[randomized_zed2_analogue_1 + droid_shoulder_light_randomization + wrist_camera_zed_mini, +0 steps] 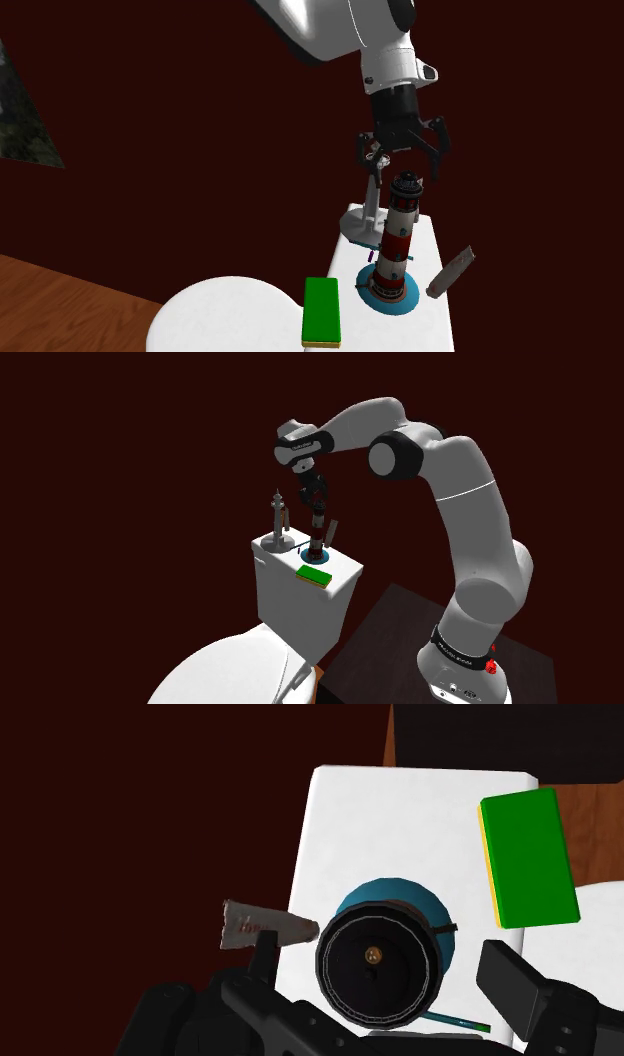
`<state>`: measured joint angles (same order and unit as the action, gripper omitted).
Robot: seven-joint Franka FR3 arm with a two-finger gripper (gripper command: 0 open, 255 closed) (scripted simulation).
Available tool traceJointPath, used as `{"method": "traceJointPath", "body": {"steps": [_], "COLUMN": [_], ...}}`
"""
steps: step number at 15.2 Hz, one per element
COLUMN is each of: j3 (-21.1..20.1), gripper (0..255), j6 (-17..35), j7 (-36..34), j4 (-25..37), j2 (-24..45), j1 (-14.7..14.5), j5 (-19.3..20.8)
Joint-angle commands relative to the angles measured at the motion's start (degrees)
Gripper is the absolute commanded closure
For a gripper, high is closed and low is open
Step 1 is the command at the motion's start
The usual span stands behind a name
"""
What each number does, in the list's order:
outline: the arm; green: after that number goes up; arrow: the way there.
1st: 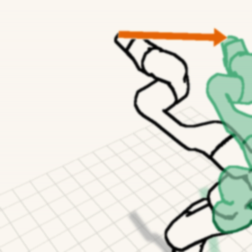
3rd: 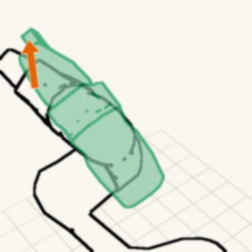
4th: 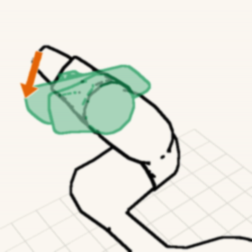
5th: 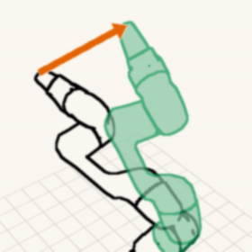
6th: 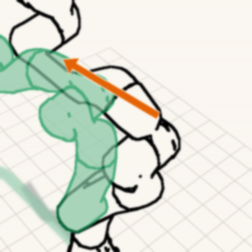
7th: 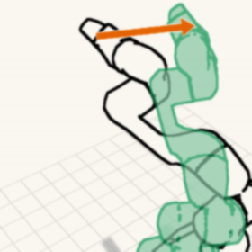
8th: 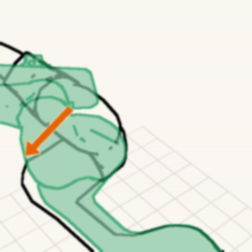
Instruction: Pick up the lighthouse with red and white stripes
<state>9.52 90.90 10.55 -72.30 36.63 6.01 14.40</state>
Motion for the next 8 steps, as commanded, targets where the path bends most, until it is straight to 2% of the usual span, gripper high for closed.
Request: {"method": "traceJointPath", "body": {"steps": [1,2,3,8], "j3": [-0.06,-0.06,-0.07,-0.06], "gripper": [0,0,255,255], "j6": [1.11,1.11,1.11,1.11], "j7": [-0.36,-0.36,-0.39,-0.38], "j4": [-0.78,-0.79,-0.77,-0.84], "j2": [0.37,0.36,0.40,0.32], "j1": [0.00,0.00,-0.02,-0.02], "j5": [-0.03,-0.03,-0.04,-0.03]}}
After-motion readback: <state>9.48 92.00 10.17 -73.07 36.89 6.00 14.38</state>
